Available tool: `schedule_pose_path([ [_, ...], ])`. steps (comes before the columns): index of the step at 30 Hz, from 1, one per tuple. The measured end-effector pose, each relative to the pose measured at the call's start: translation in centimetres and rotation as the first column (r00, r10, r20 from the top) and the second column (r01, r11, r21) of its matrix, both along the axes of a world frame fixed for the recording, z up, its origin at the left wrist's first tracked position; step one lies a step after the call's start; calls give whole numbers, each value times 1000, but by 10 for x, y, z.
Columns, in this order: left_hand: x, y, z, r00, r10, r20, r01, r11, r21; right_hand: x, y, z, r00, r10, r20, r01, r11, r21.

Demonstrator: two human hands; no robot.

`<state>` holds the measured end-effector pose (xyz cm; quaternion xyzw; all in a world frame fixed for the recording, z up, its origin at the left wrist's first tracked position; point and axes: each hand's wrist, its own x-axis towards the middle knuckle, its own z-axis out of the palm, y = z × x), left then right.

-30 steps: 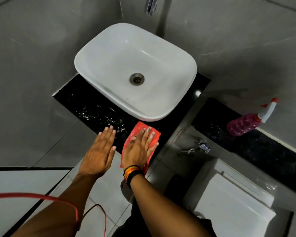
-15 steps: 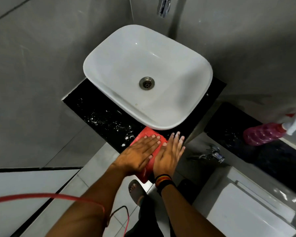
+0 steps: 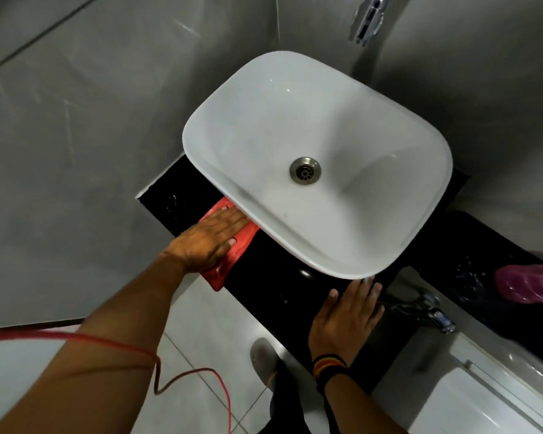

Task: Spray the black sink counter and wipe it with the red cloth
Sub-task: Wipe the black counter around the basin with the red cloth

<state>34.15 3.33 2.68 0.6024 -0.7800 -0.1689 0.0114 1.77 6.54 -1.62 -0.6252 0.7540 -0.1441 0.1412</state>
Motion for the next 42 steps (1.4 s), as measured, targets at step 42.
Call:
schedule_pose_path([
  [42,-289,85,-4,503,860,-87,-863,505,7,-68,4,18,903,348,250,-369,928,42],
])
